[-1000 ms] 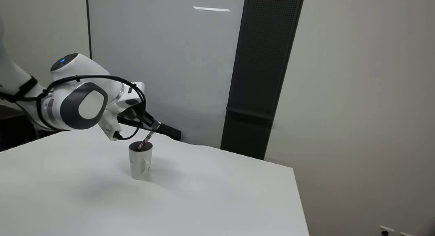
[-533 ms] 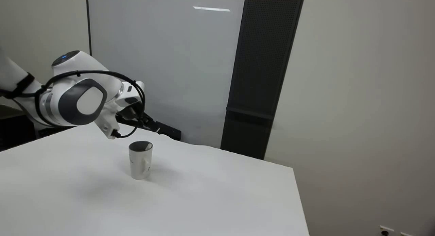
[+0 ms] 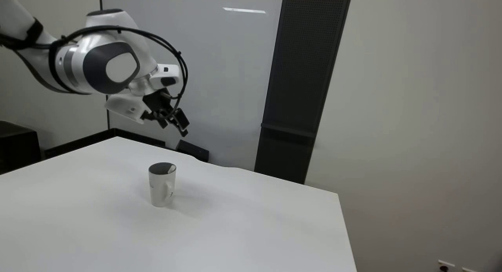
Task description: Put the pen in the mug
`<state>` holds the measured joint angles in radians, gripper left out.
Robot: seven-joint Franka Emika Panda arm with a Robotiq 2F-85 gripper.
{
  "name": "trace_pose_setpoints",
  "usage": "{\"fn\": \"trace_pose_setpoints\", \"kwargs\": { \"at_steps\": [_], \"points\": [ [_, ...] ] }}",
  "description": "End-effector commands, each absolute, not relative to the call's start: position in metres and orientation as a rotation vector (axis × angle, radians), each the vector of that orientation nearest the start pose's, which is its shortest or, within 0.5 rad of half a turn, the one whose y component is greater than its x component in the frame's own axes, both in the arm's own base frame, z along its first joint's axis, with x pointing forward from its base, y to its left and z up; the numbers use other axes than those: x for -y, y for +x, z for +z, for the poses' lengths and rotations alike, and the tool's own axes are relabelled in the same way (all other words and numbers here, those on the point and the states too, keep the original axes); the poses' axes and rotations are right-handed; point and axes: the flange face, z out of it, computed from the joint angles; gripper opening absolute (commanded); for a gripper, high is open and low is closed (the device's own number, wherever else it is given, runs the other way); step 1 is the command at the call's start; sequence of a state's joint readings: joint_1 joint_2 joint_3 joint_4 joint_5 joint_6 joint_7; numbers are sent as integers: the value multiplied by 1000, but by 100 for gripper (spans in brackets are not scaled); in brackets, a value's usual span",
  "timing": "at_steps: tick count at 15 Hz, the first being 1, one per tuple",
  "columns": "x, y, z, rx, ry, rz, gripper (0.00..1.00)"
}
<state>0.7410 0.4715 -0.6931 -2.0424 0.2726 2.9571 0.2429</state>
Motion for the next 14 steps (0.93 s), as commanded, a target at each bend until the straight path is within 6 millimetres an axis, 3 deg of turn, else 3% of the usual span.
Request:
{"fn": "trace_pose_setpoints", "kwargs": {
  "at_steps": [1, 6, 10, 11, 14],
  "points": [
    [-27, 611, 373, -258, -3015, -782, 100],
    [5, 590, 383, -19, -2937, -476, 100],
    [41, 577, 367, 157, -2877, -152, 100],
    [30, 580, 367, 95, -2915, -239, 100],
    [40, 579, 364, 96, -2912, -226, 100]
  ]
}}
